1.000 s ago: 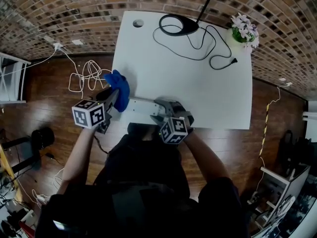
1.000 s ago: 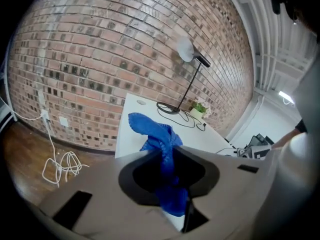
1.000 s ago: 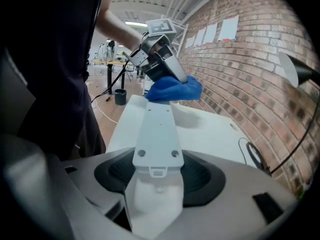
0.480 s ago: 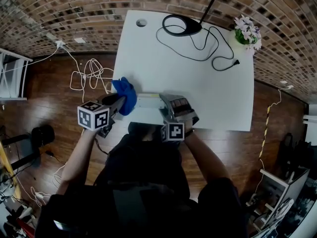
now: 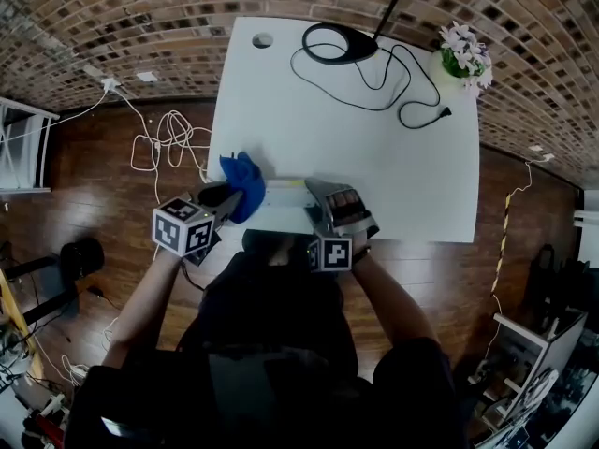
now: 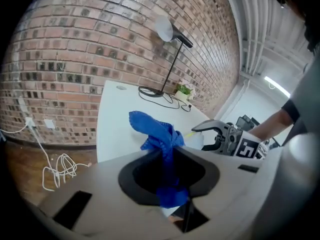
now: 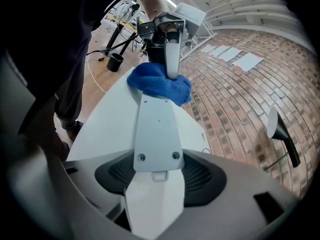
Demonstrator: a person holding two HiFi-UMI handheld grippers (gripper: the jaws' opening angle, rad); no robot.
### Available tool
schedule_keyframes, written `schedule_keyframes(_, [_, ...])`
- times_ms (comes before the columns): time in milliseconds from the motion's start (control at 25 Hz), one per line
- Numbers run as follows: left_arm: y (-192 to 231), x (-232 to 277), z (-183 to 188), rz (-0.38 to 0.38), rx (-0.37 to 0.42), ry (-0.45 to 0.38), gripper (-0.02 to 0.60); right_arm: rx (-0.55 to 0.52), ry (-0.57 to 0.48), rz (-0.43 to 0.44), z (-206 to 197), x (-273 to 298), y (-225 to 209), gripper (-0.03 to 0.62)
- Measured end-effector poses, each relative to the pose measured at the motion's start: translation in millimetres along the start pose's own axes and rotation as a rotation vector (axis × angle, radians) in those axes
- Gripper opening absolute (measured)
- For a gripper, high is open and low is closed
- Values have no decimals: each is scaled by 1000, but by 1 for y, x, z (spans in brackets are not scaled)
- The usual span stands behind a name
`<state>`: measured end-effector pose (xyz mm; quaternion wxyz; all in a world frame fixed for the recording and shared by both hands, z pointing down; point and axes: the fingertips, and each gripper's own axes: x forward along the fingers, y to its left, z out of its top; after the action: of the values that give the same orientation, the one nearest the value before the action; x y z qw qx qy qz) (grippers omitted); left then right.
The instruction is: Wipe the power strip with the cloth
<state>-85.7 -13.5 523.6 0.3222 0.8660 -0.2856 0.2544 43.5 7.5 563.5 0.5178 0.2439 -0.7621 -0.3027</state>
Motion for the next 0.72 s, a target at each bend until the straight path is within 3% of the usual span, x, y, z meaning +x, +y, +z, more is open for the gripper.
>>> schedule_keyframes(200, [5, -10, 14, -120, -71, -15, 94, -23, -26, 7, 4, -3, 4, 267])
schedule_keyframes(240, [8, -10, 21, -130, -57, -10, 95, -23, -31, 6, 4, -3, 3, 267])
schedule_keyframes(320, [8, -3, 28, -142, 51, 55, 97, -28, -34, -1, 3, -4, 1, 267])
schedule_keyframes(480, [-9, 23, 15, -155, 387, 236, 114, -47, -37, 2, 5, -3, 4, 267])
schedule_keyframes(600, [-22, 36, 12, -244, 466, 295, 152, -56, -41, 6, 5, -4, 4, 267])
schedule_keyframes(720, [-33, 42, -1, -342, 551, 406, 216, -66, -42, 5, 4, -4, 4, 267])
